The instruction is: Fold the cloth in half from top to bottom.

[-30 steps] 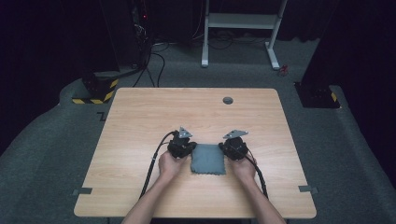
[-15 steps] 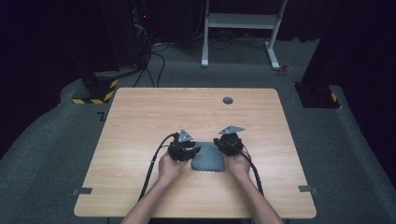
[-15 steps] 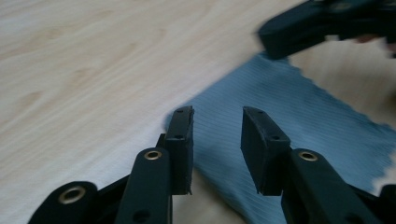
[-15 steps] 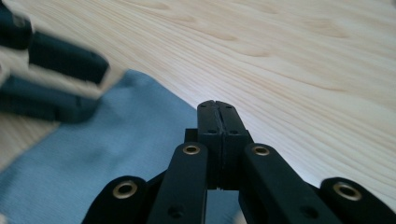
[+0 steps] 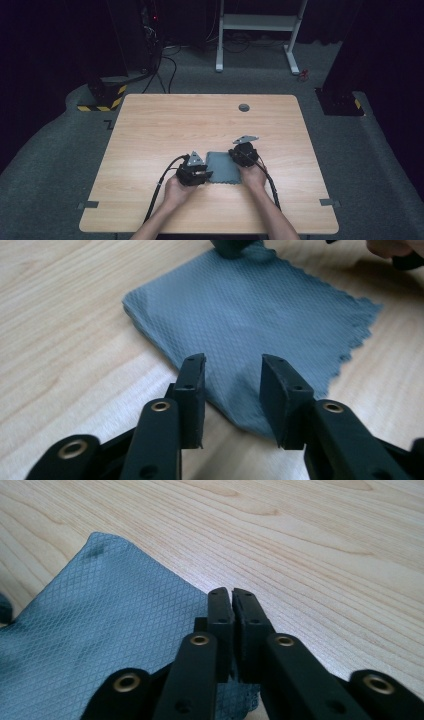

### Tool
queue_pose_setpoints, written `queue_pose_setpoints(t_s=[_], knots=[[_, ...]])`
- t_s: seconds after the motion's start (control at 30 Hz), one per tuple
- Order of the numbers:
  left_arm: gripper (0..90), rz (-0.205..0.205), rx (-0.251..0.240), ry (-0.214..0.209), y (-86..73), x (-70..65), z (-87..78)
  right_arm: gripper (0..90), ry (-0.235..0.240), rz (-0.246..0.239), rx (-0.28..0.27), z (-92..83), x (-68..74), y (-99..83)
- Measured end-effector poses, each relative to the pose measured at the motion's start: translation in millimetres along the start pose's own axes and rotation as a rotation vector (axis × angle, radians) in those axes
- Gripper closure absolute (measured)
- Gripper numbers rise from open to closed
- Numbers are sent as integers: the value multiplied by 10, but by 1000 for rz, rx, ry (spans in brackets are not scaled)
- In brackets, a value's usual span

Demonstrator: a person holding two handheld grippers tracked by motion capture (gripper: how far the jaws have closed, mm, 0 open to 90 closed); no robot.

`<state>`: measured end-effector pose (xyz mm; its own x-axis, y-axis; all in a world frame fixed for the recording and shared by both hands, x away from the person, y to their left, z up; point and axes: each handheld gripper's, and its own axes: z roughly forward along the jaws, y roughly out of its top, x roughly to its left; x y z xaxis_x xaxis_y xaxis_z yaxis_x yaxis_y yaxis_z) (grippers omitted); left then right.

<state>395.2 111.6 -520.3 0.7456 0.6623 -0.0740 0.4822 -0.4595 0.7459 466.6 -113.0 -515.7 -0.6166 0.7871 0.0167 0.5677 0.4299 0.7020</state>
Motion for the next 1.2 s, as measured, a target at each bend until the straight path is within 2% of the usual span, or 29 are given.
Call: queue_pose_setpoints(t_s=[0.07,0.23,0.27,0.37,0.47,0.57,0.67,0.77,0.87,0.93,1.07,1.13,1.2], knots=[[605,5,1,-8,-24,-20,-30,842,-2,-11,-1,-26,31,1],[585,21,8,-22,-60,-73,-63,761,69,-65,-43,-213,191,-120],[581,29,10,-19,-70,-82,-62,752,73,-80,-48,-253,221,-168],[576,22,5,-26,-98,-115,-84,714,87,-91,-40,-339,256,-310],[573,30,2,-21,-113,-129,-109,689,68,-125,-20,-378,251,-420],[569,6,-44,-3,-64,-113,-139,674,71,-101,-35,-430,220,-456],[560,-13,-63,6,-6,-101,-127,669,85,-97,-59,-484,255,-459],[555,-4,-46,18,2,-118,-74,657,78,-138,-44,-479,314,-485],[551,22,-4,30,-40,-138,-29,647,72,-143,-39,-475,319,-545],[551,16,-7,27,-77,-128,-40,635,78,-127,-45,-498,292,-577],[549,7,-8,29,-114,-121,-82,627,68,-143,-35,-553,270,-616],[544,12,-1,34,-117,-136,-109,617,65,-136,-31,-584,263,-633],[540,18,-20,28,-120,-162,-146,606,65,-126,-45,-626,253,-659]])
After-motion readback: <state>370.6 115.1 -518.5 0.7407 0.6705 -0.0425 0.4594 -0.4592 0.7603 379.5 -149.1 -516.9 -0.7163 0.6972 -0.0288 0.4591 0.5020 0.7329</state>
